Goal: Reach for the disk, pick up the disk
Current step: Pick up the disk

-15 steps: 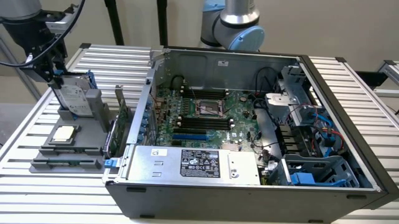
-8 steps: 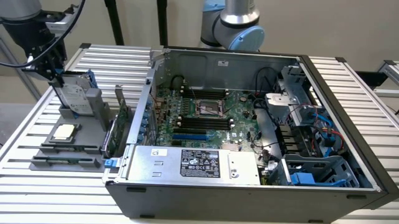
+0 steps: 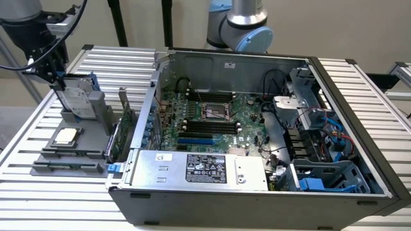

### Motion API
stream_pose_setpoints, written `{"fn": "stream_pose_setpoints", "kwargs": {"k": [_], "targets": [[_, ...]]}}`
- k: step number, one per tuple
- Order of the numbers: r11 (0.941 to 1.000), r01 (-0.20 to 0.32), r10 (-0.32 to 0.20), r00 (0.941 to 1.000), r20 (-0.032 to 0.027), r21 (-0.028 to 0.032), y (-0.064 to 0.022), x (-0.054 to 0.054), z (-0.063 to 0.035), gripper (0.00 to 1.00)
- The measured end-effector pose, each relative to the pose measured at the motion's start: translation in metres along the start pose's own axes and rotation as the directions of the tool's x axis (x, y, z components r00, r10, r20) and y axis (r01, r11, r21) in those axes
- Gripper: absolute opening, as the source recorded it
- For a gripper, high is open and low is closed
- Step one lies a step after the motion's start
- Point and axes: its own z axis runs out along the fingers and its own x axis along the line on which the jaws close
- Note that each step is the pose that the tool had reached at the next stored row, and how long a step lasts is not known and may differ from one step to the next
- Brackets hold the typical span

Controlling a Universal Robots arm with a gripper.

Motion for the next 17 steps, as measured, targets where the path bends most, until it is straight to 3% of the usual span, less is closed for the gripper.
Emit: {"fn": "stream_pose_setpoints", "kwargs": {"k": [17], "targets": [[1.0000,0.000,0.000,0.9999,-0.0118,0.0001,0.0001,-0.0092,-0.0002,0.33]]}}
